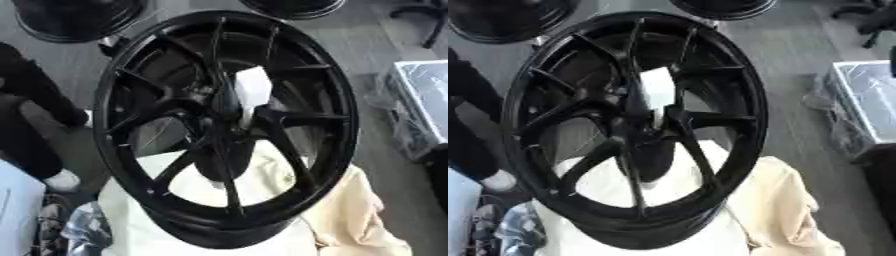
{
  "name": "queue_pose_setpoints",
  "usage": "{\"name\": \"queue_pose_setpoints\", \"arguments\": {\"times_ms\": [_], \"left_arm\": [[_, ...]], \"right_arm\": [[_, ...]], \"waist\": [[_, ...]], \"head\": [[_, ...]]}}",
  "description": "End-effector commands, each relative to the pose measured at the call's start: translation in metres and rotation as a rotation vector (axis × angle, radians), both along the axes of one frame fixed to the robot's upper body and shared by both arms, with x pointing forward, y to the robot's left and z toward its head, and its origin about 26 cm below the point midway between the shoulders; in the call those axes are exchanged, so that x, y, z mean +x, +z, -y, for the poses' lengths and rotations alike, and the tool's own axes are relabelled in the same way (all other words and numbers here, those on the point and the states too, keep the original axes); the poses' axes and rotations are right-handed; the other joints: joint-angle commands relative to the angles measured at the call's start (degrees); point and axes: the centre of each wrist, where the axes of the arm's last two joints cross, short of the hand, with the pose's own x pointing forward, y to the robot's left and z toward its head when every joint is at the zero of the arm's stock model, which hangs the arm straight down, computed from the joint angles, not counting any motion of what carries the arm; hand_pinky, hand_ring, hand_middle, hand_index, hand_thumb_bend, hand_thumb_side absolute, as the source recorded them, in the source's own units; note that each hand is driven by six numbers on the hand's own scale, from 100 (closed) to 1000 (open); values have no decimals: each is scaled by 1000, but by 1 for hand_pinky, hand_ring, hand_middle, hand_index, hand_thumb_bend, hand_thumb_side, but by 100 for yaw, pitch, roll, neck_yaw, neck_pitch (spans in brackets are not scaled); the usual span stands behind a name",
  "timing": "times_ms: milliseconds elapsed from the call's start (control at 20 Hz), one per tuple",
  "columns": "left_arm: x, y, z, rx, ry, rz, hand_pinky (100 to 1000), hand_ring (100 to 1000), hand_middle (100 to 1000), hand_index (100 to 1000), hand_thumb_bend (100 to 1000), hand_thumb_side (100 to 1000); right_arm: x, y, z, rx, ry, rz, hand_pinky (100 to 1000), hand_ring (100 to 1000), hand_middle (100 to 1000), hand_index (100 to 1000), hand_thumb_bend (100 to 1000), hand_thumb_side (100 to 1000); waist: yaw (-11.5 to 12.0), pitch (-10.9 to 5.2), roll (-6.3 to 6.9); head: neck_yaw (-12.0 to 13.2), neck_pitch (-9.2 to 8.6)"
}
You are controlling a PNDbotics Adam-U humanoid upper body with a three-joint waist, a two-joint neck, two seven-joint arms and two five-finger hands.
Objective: Pull the pin out of the wheel hub.
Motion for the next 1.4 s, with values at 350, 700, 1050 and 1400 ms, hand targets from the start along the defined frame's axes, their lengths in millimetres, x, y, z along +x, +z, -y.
{"name": "queue_pose_setpoints", "arguments": {"times_ms": [350, 700, 1050, 1400], "left_arm": [[-2, 1, -9, 35, 18, -7, 682, 727, 744, 734, 163, 820], [-4, -3, -15, 31, 49, -24, 682, 727, 744, 735, 168, 825], [-5, -11, -31, -19, 129, -48, 683, 729, 745, 738, 193, 838], [-12, -10, -56, -48, 268, -21, 684, 730, 746, 738, 189, 822]], "right_arm": [[14, 70, -37, -269, 287, 171, 979, 808, 770, 899, 100, 106], [28, 70, -74, -364, 417, 172, 1000, 851, 826, 929, 100, 239], [50, 74, -105, -509, 455, 124, 1000, 837, 802, 921, 100, 345], [62, 74, -126, -644, 439, 48, 1000, 828, 797, 912, 100, 405]], "waist": [[27, -144, -7], [20, -193, -68], [89, -254, -130], [53, -271, -201]], "head": [[-81, 33], [-19, 33], [-3, 33], [52, 33]]}}
